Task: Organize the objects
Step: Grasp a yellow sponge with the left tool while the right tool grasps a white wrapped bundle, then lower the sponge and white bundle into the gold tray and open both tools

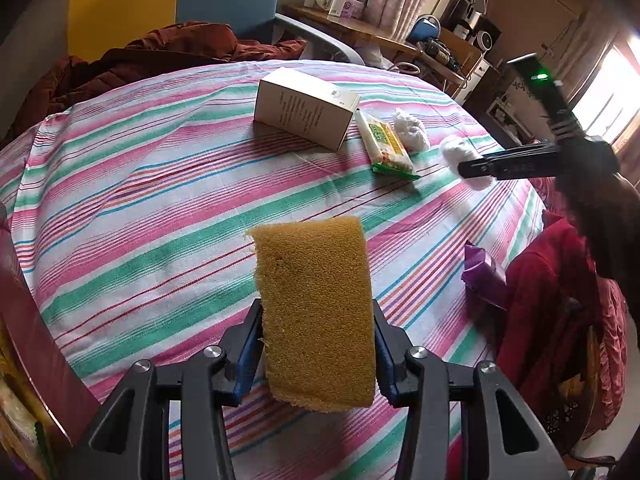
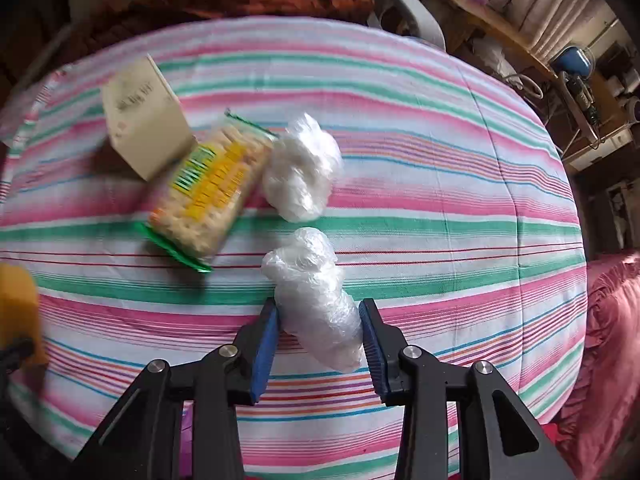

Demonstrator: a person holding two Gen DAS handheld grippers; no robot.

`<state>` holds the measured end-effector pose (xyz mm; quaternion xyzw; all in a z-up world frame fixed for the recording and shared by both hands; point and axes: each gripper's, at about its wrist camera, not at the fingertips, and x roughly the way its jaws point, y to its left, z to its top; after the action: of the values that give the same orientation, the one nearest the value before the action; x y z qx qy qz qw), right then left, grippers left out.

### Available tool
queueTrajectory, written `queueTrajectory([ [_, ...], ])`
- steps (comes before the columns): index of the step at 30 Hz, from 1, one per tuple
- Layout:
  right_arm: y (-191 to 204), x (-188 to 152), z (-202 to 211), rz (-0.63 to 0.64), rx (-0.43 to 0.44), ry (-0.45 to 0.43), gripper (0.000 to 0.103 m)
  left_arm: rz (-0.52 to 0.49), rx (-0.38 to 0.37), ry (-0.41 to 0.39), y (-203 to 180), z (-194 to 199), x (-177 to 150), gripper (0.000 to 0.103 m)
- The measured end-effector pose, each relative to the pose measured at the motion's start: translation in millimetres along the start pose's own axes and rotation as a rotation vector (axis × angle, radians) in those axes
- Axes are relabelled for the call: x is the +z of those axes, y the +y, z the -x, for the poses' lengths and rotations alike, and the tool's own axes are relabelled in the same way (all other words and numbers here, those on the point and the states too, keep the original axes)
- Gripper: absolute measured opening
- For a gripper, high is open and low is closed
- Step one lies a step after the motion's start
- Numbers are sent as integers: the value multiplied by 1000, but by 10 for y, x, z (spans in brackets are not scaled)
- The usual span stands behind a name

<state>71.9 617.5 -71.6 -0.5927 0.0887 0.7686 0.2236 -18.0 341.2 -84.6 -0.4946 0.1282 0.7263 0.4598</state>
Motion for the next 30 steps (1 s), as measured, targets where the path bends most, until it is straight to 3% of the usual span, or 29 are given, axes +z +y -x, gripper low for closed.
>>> queueTrajectory([
  [6,156,-209,485,-50,109,-143,40,13,3,-41,0,228,-51,48],
  [10,499,-306,767,-38,195,-219,40,48,12,-73,88,433,-123,48],
  [21,1890,-223,1113,85,398,-307,40,202,88,-229,668,1282,-394,48],
  [30,3290,256,1171,254,538,-324,40,396,275,-348,1633,1945,-737,49],
])
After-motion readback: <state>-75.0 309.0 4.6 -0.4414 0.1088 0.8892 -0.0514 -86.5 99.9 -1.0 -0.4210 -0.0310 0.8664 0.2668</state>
